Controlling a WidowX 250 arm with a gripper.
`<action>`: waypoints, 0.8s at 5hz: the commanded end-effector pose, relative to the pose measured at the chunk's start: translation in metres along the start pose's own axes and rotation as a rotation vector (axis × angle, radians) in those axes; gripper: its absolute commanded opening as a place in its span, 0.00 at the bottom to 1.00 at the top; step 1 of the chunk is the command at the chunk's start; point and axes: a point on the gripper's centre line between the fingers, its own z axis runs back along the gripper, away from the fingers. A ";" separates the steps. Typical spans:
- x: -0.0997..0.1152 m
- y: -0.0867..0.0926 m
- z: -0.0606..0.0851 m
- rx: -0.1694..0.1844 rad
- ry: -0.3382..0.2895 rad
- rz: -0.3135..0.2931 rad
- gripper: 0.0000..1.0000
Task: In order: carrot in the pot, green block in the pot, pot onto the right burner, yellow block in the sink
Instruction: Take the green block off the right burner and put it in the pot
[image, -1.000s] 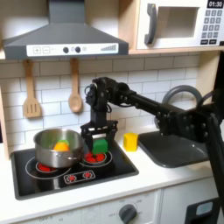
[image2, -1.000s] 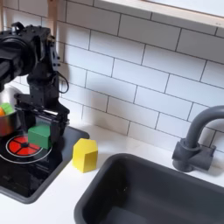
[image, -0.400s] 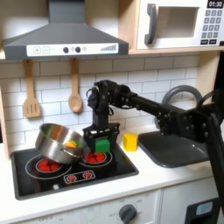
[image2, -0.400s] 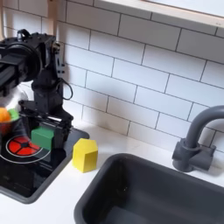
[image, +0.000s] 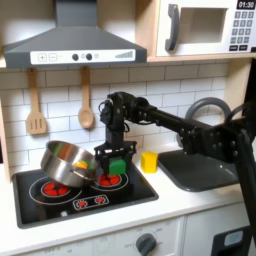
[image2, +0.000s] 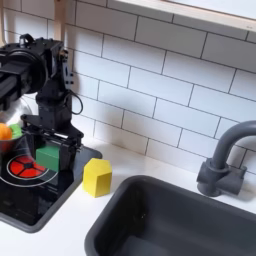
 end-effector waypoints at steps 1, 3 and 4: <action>0.001 -0.002 0.008 -0.019 -0.013 -0.014 0.00; 0.001 0.002 0.015 -0.051 -0.020 -0.012 0.00; 0.000 0.001 0.023 -0.066 -0.033 -0.014 0.00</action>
